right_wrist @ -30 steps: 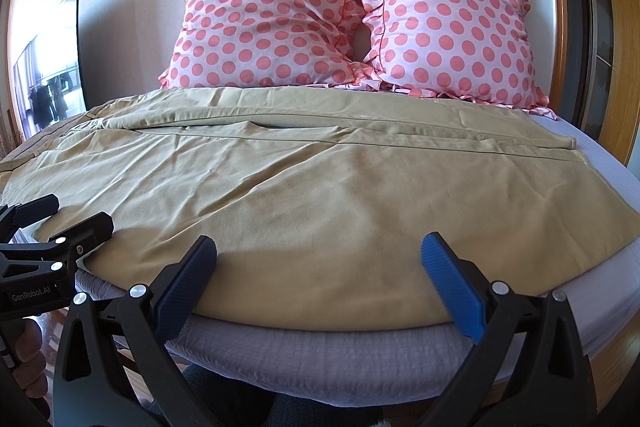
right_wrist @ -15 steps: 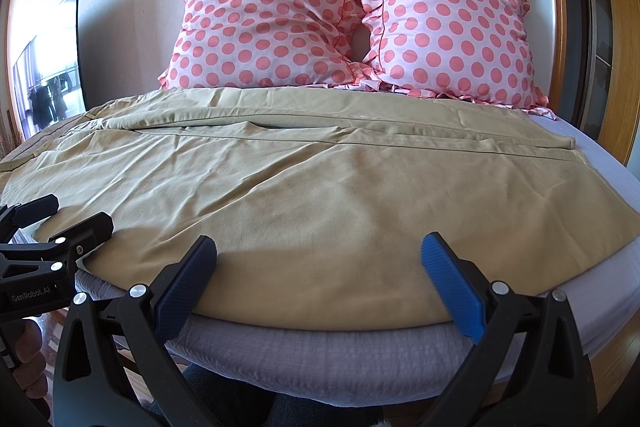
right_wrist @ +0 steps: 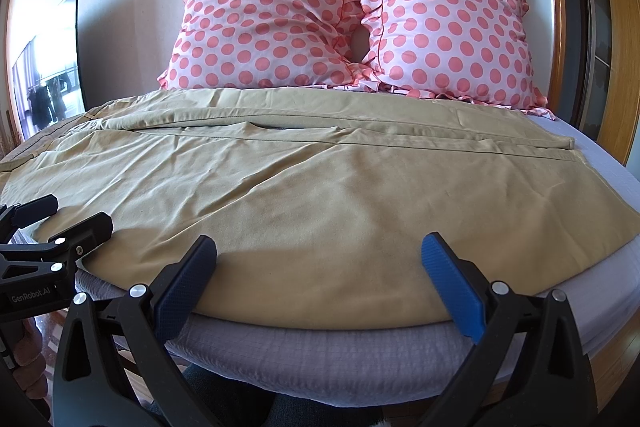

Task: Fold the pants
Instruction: 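Reach the right tool to the pant leg hems and grasp them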

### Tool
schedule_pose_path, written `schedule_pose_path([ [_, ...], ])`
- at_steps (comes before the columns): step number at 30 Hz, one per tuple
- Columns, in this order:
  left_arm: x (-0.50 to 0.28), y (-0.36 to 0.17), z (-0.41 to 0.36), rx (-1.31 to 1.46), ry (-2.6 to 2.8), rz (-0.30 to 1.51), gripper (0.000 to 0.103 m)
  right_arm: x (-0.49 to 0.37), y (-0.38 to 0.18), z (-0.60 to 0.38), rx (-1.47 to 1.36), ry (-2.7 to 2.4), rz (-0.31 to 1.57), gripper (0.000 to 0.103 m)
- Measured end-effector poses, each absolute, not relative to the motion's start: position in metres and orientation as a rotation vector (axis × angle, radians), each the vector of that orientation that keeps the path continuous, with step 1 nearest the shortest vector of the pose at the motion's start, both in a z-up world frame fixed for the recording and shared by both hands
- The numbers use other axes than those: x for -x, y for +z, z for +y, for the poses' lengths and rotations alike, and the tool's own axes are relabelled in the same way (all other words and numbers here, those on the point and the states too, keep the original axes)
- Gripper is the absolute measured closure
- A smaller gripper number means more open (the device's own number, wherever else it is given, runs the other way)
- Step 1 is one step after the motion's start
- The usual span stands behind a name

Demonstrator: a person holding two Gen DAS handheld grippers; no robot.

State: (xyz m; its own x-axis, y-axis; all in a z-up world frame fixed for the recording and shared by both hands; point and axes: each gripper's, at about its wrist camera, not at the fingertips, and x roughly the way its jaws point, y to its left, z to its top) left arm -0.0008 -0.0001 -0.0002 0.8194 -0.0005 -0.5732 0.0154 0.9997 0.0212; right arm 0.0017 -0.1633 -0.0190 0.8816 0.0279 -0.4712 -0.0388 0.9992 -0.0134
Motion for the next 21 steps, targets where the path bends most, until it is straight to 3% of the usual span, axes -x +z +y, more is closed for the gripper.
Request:
schedule_pose_path([
  [5, 0.002, 0.005, 0.006, -0.016, -0.041, 0.63, 0.002, -0.023, 0.009, -0.196, -0.009, 0.056, 0.556, 0.001],
  [12, -0.008, 0.022, 0.029, 0.073, -0.043, 0.596, 0.002, -0.13, 0.075, -0.336, -0.285, -0.285, 0.588, 0.002],
  [13, -0.009, 0.024, 0.031, 0.083, -0.057, 0.592, 0.002, -0.149, 0.076, -0.353, -0.309, -0.335, 0.612, 0.004],
  [15, -0.01, 0.028, 0.032, 0.096, -0.089, 0.575, 0.002, -0.188, 0.074, -0.382, -0.35, -0.417, 0.668, 0.02],
  [21, -0.014, 0.033, 0.035, 0.124, -0.192, 0.532, 0.002, -0.279, 0.05, -0.438, -0.449, -0.617, 0.794, 0.034],
])
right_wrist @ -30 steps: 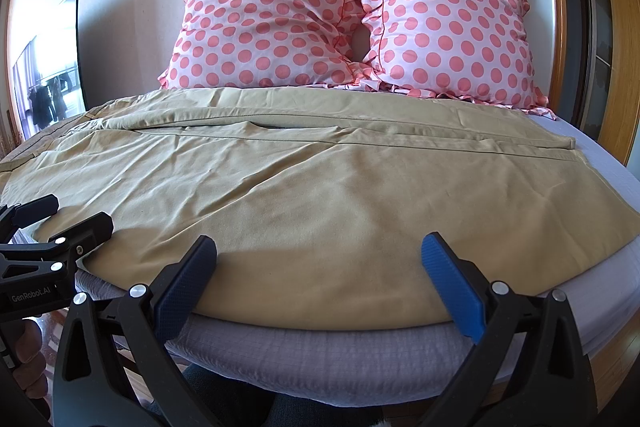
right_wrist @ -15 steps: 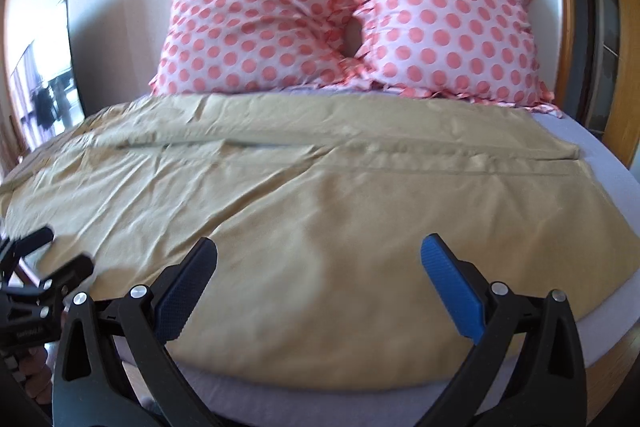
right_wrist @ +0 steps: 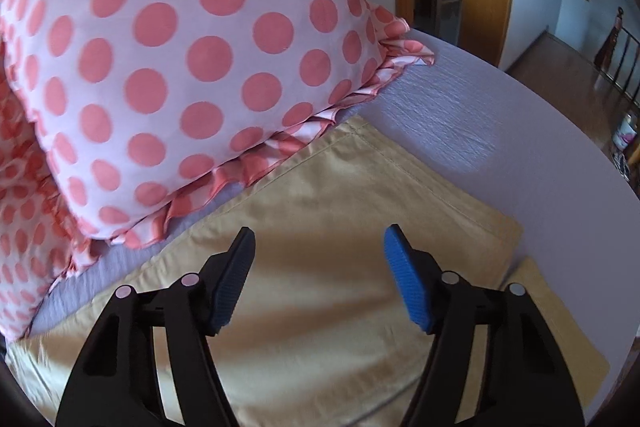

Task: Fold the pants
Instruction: 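Reach the right tool to the pant leg hems and grasp them, then lift the hems with the right tool and fold them over toward the waistband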

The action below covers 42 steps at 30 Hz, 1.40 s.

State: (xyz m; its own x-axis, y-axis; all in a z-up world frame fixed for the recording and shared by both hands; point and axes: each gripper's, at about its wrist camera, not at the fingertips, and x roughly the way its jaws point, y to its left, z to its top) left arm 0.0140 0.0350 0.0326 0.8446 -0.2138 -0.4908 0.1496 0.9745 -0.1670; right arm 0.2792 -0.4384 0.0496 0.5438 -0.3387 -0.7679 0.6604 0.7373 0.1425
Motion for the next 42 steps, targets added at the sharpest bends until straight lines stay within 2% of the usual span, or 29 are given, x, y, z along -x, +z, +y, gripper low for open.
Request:
schedule_pose_path([
  [6, -0.023, 0.029, 0.044, 0.158, -0.256, 0.531, 0.002, -0.335, 0.034, -0.462, -0.51, -0.731, 0.831, 0.034],
  [13, -0.029, 0.022, 0.035, 0.114, -0.296, 0.543, 0.002, -0.351, 0.021, -0.457, -0.401, -0.822, 0.826, 0.034],
  [14, -0.03, 0.02, 0.035, 0.118, -0.306, 0.55, 0.002, -0.348, 0.021, -0.457, -0.395, -0.816, 0.811, 0.044],
  [15, -0.031, 0.019, 0.035, 0.125, -0.315, 0.555, 0.002, -0.343, 0.023, -0.457, -0.404, -0.805, 0.793, 0.073],
  [16, -0.031, 0.018, 0.035, 0.132, -0.319, 0.558, 0.002, -0.337, 0.024, -0.461, -0.437, -0.78, 0.772, 0.089],
  [18, -0.03, 0.017, 0.038, 0.152, -0.32, 0.559, 0.002, -0.318, 0.022, -0.475, -0.526, -0.715, 0.726, 0.097],
  [20, -0.028, 0.016, 0.043, 0.178, -0.318, 0.559, 0.002, -0.298, 0.021, -0.486, -0.614, -0.646, 0.671, 0.099],
  [24, -0.018, 0.019, 0.053, 0.2, -0.297, 0.538, 0.002, -0.223, 0.034, -0.493, -0.72, -0.461, 0.505, 0.099],
  [28, -0.011, 0.021, 0.058, 0.233, -0.292, 0.516, 0.002, -0.132, 0.042, -0.472, -0.753, -0.321, 0.415, 0.099],
  [32, -0.012, 0.021, 0.062, 0.27, -0.249, 0.528, 0.002, -0.052, 0.025, -0.44, -0.811, -0.268, 0.471, 0.099],
  [36, -0.016, 0.022, 0.065, 0.302, -0.204, 0.562, 0.002, -0.04, 0.001, -0.437, -0.898, -0.246, 0.569, 0.097],
  [37, -0.014, 0.022, 0.066, 0.302, -0.189, 0.564, 0.002, -0.041, -0.001, -0.436, -0.903, -0.252, 0.579, 0.094],
  [38, -0.012, 0.023, 0.067, 0.302, -0.172, 0.564, 0.002, -0.041, -0.003, -0.436, -0.914, -0.251, 0.589, 0.084],
  [39, -0.009, 0.023, 0.069, 0.306, -0.163, 0.561, 0.002, -0.045, -0.004, -0.437, -0.929, -0.246, 0.599, 0.068],
  [40, -0.007, 0.023, 0.072, 0.316, -0.159, 0.558, 0.002, -0.048, -0.006, -0.437, -0.94, -0.249, 0.613, 0.061],
  [42, -0.006, 0.022, 0.08, 0.351, -0.158, 0.568, 0.002, -0.049, -0.008, -0.436, -0.961, -0.247, 0.612, 0.058],
])
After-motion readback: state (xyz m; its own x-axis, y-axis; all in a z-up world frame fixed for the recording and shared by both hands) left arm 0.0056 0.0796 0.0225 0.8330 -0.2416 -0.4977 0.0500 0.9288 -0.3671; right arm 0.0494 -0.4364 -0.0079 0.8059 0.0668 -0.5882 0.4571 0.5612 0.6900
